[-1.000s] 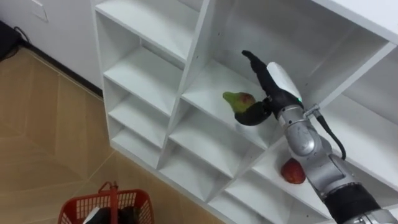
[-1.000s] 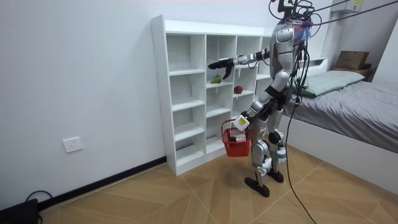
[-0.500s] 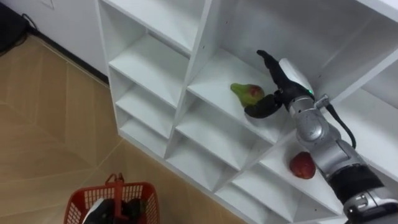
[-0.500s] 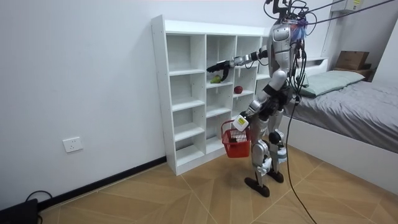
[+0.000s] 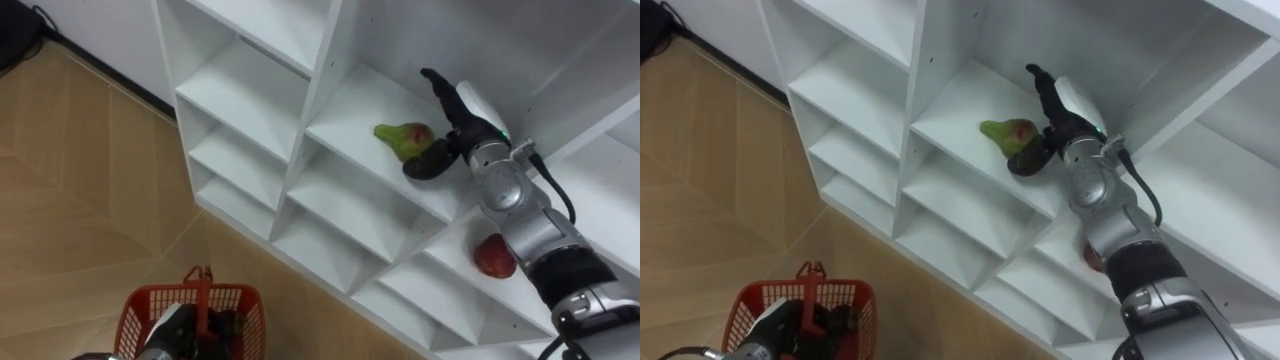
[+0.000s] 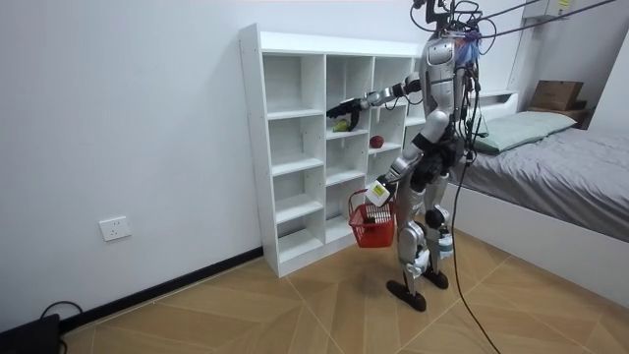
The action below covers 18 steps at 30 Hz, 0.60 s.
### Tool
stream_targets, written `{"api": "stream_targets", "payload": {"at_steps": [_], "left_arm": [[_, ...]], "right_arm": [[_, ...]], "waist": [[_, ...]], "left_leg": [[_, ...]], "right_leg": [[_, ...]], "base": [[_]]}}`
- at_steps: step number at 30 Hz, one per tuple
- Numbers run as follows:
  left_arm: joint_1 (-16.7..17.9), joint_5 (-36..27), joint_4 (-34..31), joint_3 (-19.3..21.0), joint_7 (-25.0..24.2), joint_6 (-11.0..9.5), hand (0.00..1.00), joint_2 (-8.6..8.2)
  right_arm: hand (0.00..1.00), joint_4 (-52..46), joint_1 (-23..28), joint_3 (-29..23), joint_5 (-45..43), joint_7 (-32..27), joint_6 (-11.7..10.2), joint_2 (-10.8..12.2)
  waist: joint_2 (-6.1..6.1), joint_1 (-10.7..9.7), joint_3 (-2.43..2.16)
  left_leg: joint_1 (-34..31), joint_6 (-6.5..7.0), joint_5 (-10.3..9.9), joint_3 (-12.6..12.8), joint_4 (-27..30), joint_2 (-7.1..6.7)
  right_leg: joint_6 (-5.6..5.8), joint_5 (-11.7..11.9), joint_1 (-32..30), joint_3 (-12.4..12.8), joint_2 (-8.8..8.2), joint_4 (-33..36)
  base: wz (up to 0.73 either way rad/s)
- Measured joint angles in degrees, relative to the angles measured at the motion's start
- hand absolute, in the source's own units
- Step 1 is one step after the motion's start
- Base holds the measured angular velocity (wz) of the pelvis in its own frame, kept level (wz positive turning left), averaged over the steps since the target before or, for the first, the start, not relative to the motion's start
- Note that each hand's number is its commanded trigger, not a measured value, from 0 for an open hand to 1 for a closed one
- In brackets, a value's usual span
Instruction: Collect fruits from the closet
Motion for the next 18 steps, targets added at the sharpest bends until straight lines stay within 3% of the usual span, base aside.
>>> {"api": "stream_targets", "payload": {"at_steps": [3, 18], "left_arm": [[-0.3, 0.0, 0.3, -0.9, 0.3, 0.0, 1.0, -0.08], [-2.6, 0.0, 1.9, -4.1, 1.5, 0.5, 1.0, -0.41]], "right_arm": [[0.0, 0.3, -0.5, 0.0, 1.5, -0.1, 0.0, -0.5], [0.0, 0.6, -1.3, 0.1, 3.3, -0.5, -0.1, -0.9]], "waist": [[0.38, 0.0, 0.29], [0.82, 0.5, 0.6]], "left_leg": [[-0.4, 0.02, 0.1, -0.2, 0.0, -0.14], [-1.1, 0.03, 0.4, -0.1, 0.5, -0.19]], "right_leg": [[-0.02, 0.0, -0.2, -0.1, -0.06, 0.0], [-0.13, 0.2, -1.0, 0.0, -0.1, 0.1]], "base": [[0.04], [0.0]]}}
